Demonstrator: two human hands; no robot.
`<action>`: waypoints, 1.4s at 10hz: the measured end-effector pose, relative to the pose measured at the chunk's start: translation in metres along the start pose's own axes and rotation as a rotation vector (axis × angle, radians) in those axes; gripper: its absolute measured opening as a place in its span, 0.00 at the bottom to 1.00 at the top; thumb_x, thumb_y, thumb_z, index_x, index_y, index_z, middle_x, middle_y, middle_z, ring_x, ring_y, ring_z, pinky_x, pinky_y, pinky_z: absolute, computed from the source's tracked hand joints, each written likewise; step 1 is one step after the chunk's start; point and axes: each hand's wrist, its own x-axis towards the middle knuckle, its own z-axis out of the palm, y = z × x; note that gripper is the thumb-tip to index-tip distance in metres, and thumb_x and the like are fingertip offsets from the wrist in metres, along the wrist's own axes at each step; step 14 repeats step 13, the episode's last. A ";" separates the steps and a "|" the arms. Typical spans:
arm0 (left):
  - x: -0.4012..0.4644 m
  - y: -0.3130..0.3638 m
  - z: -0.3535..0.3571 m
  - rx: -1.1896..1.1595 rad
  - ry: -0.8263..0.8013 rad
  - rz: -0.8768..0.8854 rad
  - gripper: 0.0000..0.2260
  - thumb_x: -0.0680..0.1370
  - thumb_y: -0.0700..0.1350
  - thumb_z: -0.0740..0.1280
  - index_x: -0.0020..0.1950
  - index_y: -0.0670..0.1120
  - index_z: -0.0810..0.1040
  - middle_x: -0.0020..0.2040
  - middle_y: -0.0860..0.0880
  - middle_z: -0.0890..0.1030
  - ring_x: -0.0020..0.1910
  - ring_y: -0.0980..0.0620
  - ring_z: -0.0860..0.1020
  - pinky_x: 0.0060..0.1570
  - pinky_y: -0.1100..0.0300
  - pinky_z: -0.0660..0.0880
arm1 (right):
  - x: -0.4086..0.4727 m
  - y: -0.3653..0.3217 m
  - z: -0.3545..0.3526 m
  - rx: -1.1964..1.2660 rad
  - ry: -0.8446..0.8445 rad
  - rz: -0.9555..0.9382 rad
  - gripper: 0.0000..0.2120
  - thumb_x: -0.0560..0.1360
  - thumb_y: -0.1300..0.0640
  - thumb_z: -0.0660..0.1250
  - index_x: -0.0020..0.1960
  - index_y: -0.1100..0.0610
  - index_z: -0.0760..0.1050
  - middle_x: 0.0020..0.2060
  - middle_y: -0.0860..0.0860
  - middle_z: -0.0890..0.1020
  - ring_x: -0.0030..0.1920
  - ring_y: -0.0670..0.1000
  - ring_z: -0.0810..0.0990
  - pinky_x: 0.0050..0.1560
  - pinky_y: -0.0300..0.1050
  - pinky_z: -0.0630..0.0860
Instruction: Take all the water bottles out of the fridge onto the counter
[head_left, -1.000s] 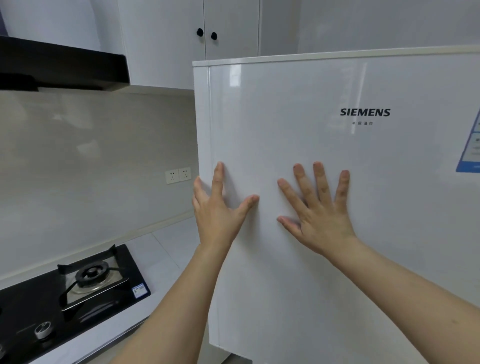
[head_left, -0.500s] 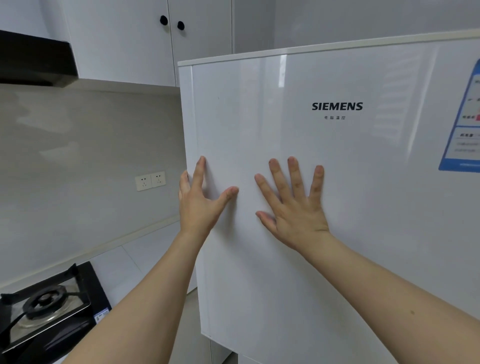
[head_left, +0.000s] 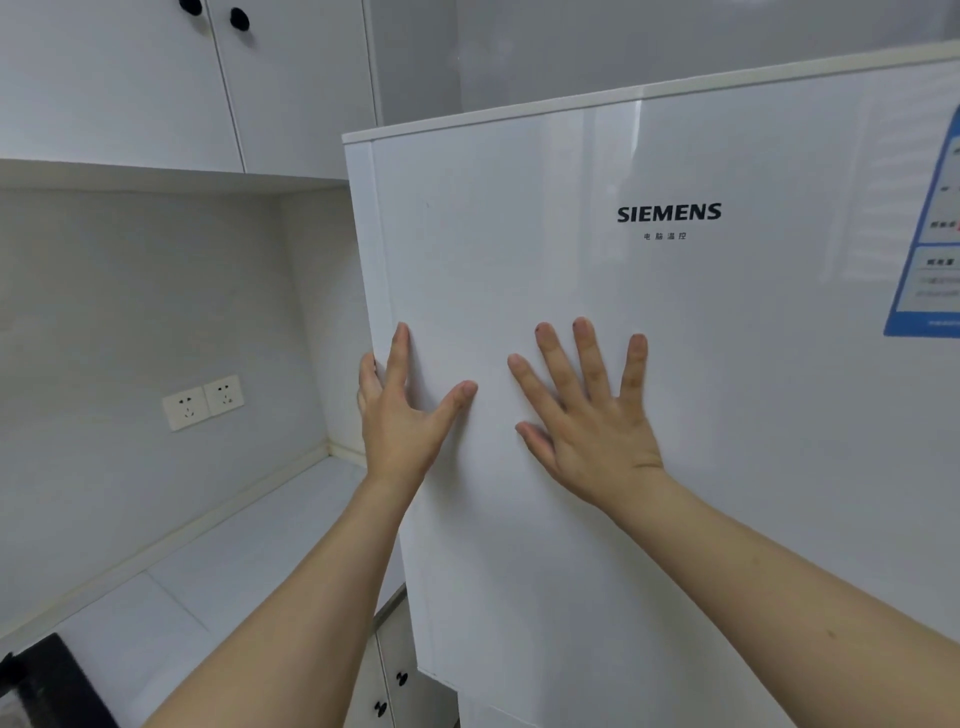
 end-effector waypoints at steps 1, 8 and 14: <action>0.016 -0.006 0.014 -0.020 -0.036 0.005 0.42 0.68 0.69 0.71 0.74 0.73 0.49 0.80 0.51 0.47 0.79 0.53 0.47 0.73 0.49 0.57 | 0.004 0.001 0.011 -0.019 -0.005 0.019 0.32 0.79 0.41 0.57 0.78 0.52 0.56 0.78 0.57 0.54 0.77 0.65 0.48 0.69 0.75 0.42; 0.073 -0.046 0.120 -0.030 0.142 0.166 0.41 0.71 0.77 0.47 0.79 0.60 0.47 0.79 0.42 0.48 0.77 0.43 0.50 0.72 0.39 0.52 | 0.015 0.008 0.061 -0.156 -0.022 0.066 0.29 0.81 0.45 0.52 0.79 0.53 0.52 0.78 0.57 0.53 0.76 0.65 0.49 0.71 0.72 0.39; 0.066 -0.038 0.097 -0.062 -0.045 0.106 0.40 0.71 0.72 0.56 0.78 0.63 0.43 0.80 0.49 0.38 0.78 0.45 0.40 0.73 0.40 0.47 | 0.018 0.006 0.054 -0.087 -0.094 0.114 0.29 0.81 0.46 0.53 0.79 0.51 0.52 0.78 0.56 0.51 0.77 0.64 0.47 0.71 0.71 0.39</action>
